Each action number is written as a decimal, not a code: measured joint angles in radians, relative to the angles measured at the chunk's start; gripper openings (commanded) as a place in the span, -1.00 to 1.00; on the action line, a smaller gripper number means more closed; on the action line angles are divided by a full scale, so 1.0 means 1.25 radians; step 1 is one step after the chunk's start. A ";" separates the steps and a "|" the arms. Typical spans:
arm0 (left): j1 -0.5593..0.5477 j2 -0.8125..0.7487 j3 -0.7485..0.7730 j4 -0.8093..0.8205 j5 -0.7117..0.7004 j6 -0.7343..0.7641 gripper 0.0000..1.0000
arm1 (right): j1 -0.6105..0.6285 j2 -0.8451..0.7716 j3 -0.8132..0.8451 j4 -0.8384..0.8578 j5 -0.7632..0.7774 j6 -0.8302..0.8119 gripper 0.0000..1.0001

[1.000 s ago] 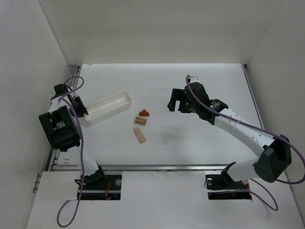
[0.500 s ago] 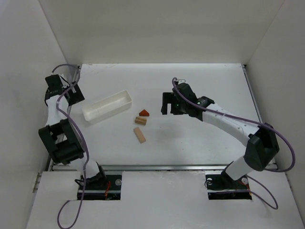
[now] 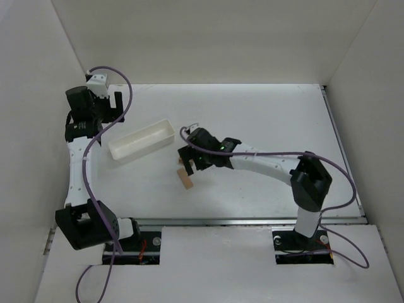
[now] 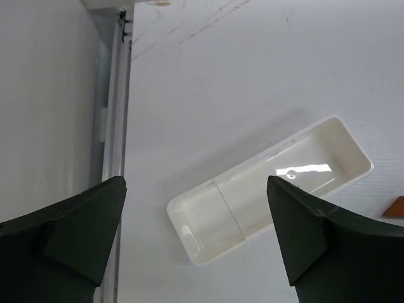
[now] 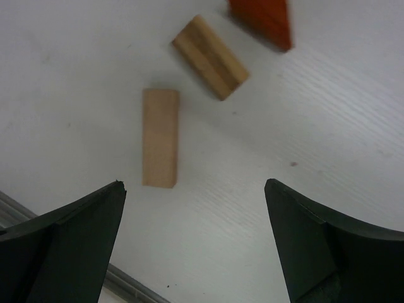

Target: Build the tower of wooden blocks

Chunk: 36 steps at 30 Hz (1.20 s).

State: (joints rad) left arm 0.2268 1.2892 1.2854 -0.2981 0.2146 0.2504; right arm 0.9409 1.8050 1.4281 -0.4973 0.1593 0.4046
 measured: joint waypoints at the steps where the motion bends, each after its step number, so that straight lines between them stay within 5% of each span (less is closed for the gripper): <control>1: 0.002 0.009 0.000 -0.009 0.008 0.000 0.86 | 0.027 0.025 0.014 -0.004 0.001 -0.020 0.94; 7: 0.003 0.034 -0.006 -0.034 0.033 -0.001 0.86 | 0.132 0.149 0.107 -0.042 -0.008 -0.100 0.94; 16: 0.002 0.034 -0.042 -0.047 0.029 0.000 0.86 | 0.136 0.240 0.150 -0.075 0.077 -0.124 0.80; 24: 0.002 0.024 -0.053 -0.053 0.028 0.000 0.86 | 0.107 0.269 0.169 -0.081 0.075 -0.135 0.22; 32: 0.002 0.013 -0.053 -0.054 0.028 0.003 0.86 | 0.114 0.270 0.169 -0.081 0.080 -0.159 0.20; 36: 0.002 0.012 -0.054 -0.055 0.028 0.003 0.86 | 0.125 0.278 0.172 -0.082 0.089 -0.172 -0.06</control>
State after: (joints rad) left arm 0.2298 1.3045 1.2175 -0.3664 0.2501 0.2546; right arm 1.0977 2.1525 1.6436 -0.5999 0.2710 0.1890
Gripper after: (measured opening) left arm 0.927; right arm 0.522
